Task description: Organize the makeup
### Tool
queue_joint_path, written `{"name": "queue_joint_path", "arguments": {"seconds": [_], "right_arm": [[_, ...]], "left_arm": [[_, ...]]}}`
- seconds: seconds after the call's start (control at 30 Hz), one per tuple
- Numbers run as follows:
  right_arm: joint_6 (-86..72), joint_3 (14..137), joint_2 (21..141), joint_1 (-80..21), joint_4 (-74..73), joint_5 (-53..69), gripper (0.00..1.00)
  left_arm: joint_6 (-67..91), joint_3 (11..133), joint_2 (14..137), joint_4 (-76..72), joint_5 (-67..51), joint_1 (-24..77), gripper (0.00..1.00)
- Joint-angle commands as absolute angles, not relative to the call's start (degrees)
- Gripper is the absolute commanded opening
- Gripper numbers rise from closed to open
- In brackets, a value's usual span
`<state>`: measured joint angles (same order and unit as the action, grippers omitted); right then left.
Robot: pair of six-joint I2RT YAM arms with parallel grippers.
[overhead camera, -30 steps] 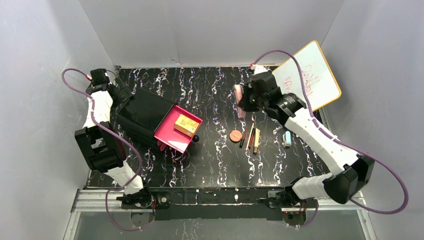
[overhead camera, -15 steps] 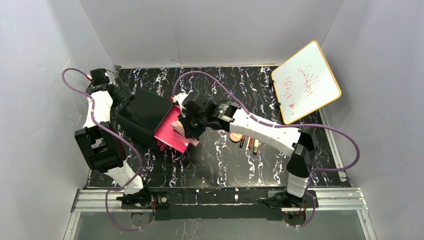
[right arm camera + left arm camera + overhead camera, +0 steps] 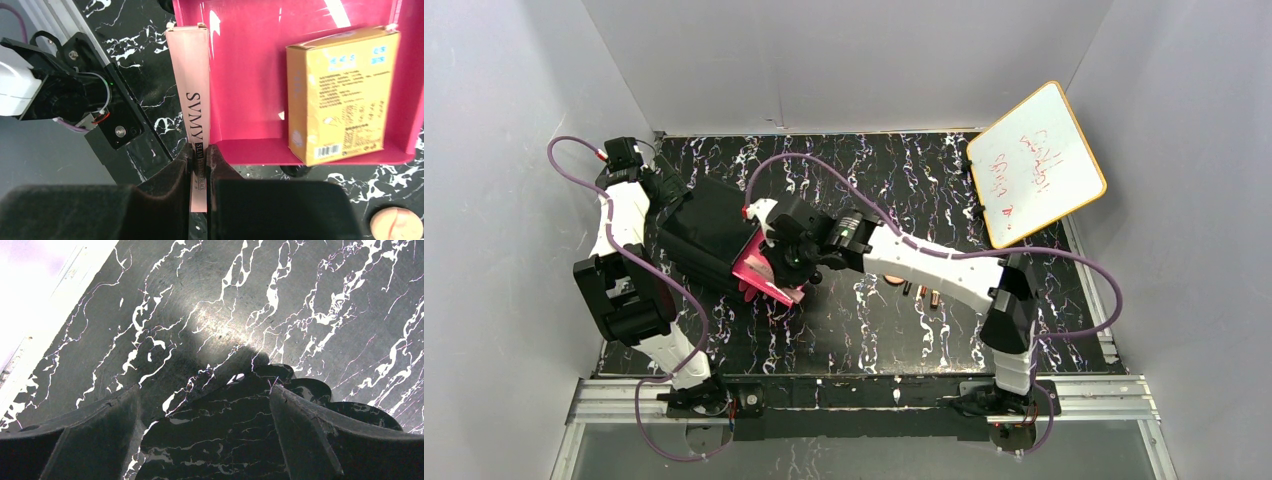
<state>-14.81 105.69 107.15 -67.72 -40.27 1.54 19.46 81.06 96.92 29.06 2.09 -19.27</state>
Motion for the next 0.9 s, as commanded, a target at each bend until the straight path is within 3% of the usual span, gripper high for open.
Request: {"name": "queue_joint_path", "arguments": {"seconds": [0.0, 0.4, 0.87], "right_arm": [[-14.58, 109.92, 109.85, -68.2, -38.25, 2.5, 0.15], [-12.76, 114.42, 114.38, -68.2, -38.4, 1.51, 0.16], [-11.69, 113.31, 115.54, -68.09, -39.38, 0.71, 0.28]], "left_arm": [[17.91, 80.09, 93.96, 32.56, 0.0, -18.08, 0.99], [17.84, 79.64, 93.77, 32.33, 0.0, -18.11, 0.98], [17.75, 79.68, 93.95, 32.28, 0.0, -18.0, 0.98]]}}
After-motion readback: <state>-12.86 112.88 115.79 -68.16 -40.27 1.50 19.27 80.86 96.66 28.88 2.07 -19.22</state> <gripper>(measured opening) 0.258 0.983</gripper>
